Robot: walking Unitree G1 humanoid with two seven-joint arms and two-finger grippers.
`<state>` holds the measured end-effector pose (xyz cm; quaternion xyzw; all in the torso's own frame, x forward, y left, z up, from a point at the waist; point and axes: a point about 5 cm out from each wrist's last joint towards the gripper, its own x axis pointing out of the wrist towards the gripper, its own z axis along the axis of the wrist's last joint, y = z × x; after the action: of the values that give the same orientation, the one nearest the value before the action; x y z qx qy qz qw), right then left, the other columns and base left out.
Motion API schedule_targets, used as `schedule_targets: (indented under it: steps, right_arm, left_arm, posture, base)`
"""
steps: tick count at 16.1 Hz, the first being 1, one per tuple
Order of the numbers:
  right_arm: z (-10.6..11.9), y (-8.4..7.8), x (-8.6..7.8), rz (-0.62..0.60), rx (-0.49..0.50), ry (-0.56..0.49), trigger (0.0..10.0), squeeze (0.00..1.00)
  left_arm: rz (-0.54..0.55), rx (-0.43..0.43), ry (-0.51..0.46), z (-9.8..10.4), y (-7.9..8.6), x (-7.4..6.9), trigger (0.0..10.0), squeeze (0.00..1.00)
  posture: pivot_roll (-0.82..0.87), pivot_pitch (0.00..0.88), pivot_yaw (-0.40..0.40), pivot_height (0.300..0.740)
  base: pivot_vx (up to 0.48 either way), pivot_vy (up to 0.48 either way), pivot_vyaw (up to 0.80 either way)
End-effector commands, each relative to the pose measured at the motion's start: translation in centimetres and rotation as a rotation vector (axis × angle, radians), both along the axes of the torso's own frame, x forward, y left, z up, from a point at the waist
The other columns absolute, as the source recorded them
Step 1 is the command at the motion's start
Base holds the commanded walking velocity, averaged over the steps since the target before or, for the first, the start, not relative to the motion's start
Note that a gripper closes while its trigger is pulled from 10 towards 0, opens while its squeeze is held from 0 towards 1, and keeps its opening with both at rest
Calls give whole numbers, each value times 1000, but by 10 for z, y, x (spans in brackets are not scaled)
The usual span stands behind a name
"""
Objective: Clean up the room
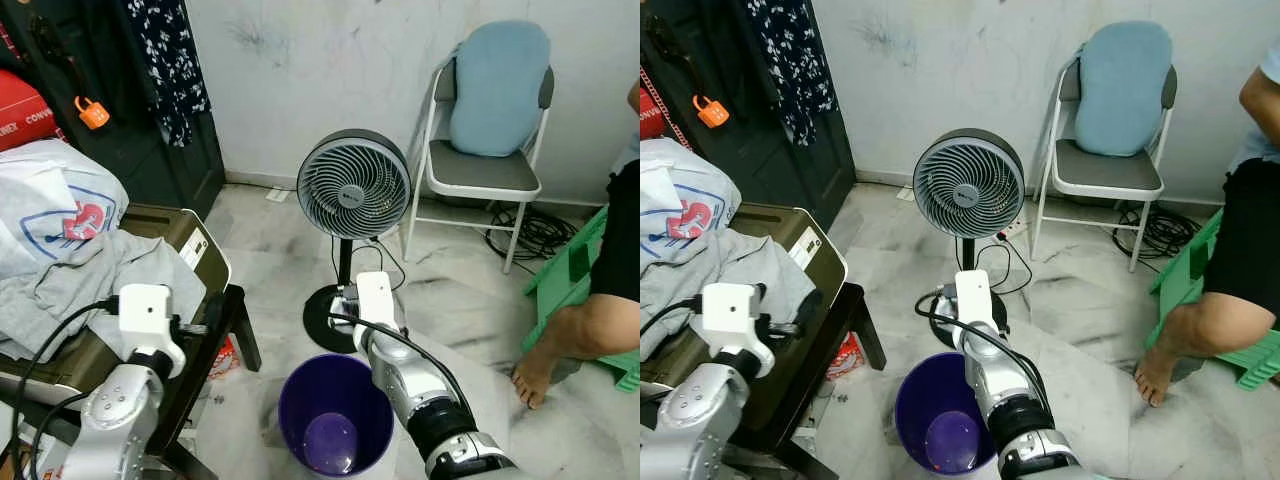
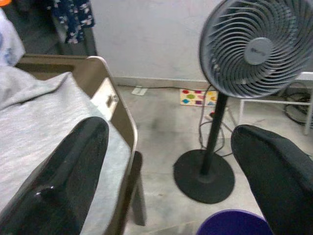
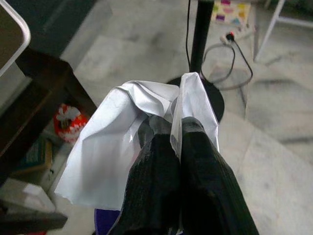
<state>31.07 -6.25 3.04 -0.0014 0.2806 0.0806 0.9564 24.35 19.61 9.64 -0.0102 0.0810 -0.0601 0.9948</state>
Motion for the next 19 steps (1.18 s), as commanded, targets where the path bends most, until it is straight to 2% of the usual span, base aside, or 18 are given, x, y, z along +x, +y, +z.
schedule_targets:
  steps: [1,8,9,11,12,13,16,19]
  right_arm:
    - [2,7,3,-19,20,27,10000,0]
    - [4,9,4,-67,19,3,10000,0]
    - [1,8,1,-77,20,12,10000,0]
    - [-1,8,0,-73,19,20,10000,0]
    - [-1,14,1,-41,13,24,10000,0]
    - [-1,14,1,-41,13,24,10000,0]
    - [7,20,8,-24,3,-9,10000,0]
    - [15,14,19,-34,-16,-50,10000,0]
  left_arm:
    - [-47,-7,-2,2,-7,2,10000,0]
    - [-85,0,34,0,-3,-14,10000,0]
    - [-94,-2,44,0,-4,-20,10000,0]
    - [-97,-1,54,-1,-3,-24,10000,0]
    - [-91,-3,69,0,-1,-32,10000,0]
    - [-91,-3,69,0,-1,-32,10000,0]
    - [-88,0,80,3,2,-40,10000,0]
    - [-96,9,89,9,5,-42,10000,0]
  posture:
    - [-50,5,38,740]
    - [-47,63,79,740]
    - [-39,91,89,740]
    - [-36,99,90,740]
    - [-18,123,95,740]
    - [-18,123,95,740]
    - [-3,138,111,740]
    - [12,156,133,740]
  base:
    - [0,0,0]
    - [0,0,0]
    - [0,0,0]
    - [0,0,0]
    - [0,0,0]
    - [0,0,0]
    - [0,0,0]
    - [0,0,0]
